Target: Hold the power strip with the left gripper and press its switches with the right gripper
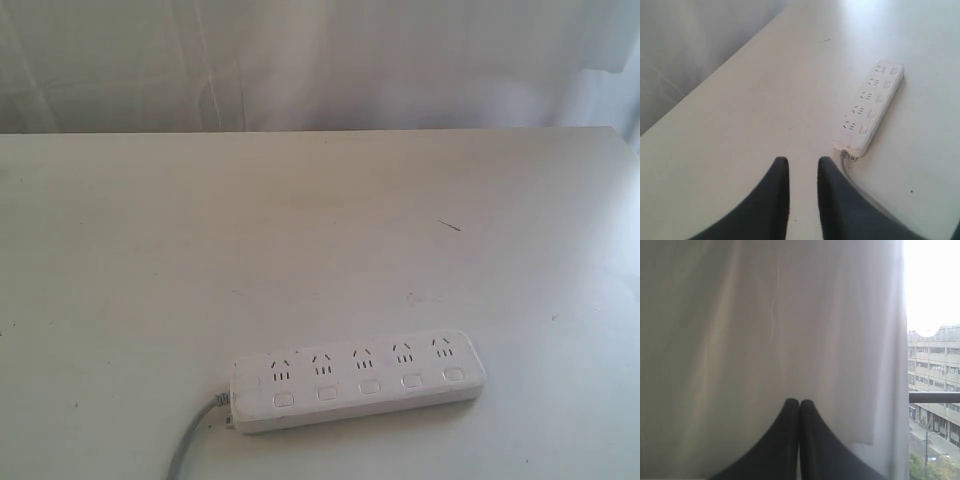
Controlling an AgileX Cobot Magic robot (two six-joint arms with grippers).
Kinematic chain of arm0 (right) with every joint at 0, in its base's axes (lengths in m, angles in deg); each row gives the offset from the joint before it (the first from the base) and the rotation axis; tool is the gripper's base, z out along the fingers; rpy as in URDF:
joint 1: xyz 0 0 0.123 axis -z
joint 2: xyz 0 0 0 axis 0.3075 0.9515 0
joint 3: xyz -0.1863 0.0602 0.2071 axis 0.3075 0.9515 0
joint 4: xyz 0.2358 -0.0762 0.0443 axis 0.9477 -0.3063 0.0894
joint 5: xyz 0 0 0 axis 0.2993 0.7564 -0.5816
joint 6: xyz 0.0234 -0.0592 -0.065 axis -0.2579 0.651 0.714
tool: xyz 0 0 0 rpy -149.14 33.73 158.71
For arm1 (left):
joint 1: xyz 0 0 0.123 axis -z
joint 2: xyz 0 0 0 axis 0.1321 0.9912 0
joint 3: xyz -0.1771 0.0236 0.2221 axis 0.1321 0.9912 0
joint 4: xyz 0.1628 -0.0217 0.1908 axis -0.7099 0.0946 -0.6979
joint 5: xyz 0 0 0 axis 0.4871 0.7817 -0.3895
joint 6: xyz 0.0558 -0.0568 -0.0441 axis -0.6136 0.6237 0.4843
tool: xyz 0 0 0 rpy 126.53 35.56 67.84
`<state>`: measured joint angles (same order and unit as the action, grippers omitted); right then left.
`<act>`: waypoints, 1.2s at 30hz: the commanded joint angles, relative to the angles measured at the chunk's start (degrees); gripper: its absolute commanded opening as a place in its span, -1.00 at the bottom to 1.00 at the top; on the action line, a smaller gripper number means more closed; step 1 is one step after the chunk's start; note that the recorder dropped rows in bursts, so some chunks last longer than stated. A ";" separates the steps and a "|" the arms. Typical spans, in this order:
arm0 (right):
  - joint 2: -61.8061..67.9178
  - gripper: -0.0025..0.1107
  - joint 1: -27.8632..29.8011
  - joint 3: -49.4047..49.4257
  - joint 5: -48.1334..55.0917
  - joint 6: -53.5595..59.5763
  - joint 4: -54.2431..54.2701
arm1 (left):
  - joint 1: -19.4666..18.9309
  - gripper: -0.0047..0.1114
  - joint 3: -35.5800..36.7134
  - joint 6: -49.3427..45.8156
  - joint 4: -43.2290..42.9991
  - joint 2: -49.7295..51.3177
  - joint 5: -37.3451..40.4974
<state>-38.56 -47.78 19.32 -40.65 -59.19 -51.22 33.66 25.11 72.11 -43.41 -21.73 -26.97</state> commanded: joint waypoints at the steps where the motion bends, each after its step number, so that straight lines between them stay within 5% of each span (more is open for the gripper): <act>1: -0.27 -0.96 -0.08 0.35 1.16 0.72 -0.04 | 0.05 -0.89 10.95 2.67 2.87 -2.54 -14.41; 11: -0.27 -0.96 0.61 0.35 1.30 0.72 -0.03 | 0.05 -0.92 30.71 13.02 3.36 -2.54 -46.34; 21: -0.27 -0.96 20.51 0.35 1.22 0.72 -0.01 | 0.05 -0.92 45.60 14.74 3.98 -0.87 -65.81; 36: -0.27 -0.96 21.93 0.35 1.37 0.72 -0.02 | 0.05 -0.92 55.23 2.67 15.04 -0.34 -74.00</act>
<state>-38.56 -26.17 19.32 -39.55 -59.19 -51.22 33.66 79.17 78.08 -32.50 -22.13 -100.38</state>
